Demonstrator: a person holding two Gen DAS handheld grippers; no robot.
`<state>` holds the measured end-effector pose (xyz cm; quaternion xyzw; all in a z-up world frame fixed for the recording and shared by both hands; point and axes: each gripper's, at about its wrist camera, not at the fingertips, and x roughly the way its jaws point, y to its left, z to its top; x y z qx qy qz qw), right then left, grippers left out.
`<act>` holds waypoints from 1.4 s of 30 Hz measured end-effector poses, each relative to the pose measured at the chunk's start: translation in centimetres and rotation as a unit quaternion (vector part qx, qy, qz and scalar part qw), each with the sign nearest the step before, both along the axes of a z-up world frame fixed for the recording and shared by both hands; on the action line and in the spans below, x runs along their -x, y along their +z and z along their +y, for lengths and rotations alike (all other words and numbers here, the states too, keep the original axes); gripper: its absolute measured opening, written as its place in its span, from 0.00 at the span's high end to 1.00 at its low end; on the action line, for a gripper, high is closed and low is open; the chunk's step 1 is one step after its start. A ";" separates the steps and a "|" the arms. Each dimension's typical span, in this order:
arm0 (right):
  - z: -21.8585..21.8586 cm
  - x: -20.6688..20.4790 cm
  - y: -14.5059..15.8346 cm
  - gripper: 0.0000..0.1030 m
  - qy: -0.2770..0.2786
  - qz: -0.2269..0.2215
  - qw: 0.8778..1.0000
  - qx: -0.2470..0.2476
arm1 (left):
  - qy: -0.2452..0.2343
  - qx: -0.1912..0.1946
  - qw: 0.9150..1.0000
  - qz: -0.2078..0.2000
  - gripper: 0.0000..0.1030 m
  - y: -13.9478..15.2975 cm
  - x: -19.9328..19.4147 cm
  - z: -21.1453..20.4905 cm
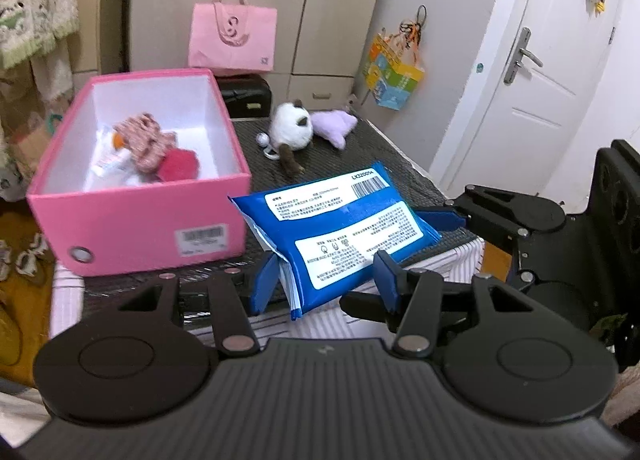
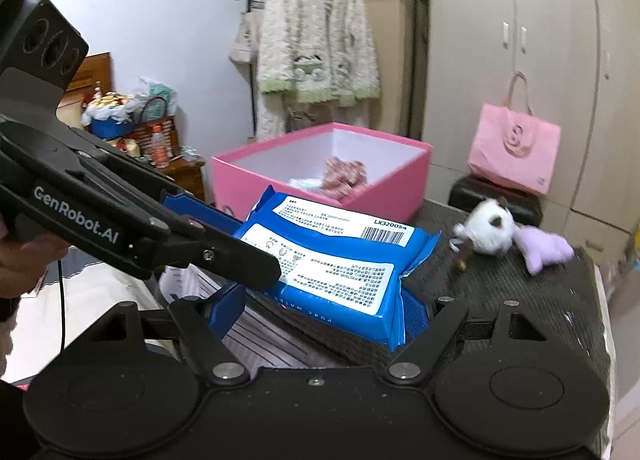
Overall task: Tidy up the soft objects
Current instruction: 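Lift and carry the blue packet with both tools over the pink box, then open both tools to drop the blue packet into the box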
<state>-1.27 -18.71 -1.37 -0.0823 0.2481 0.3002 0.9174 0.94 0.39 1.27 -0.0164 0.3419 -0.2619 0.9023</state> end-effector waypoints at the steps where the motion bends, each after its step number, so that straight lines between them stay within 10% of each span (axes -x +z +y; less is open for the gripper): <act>1: 0.4 -0.1 0.3 0.18 0.005 -0.003 1.000 0.001 | 0.003 -0.001 1.000 -0.003 0.51 0.3 0.1 0.4; 13: 4.8 -3.9 3.0 0.18 0.039 -0.034 0.999 0.008 | 0.038 0.003 0.998 -0.057 0.46 2.8 -1.8 4.3; 42: 11.7 -19.2 -0.4 0.18 0.021 0.072 0.997 0.032 | 0.110 0.003 0.993 0.043 0.43 -2.0 -17.9 8.9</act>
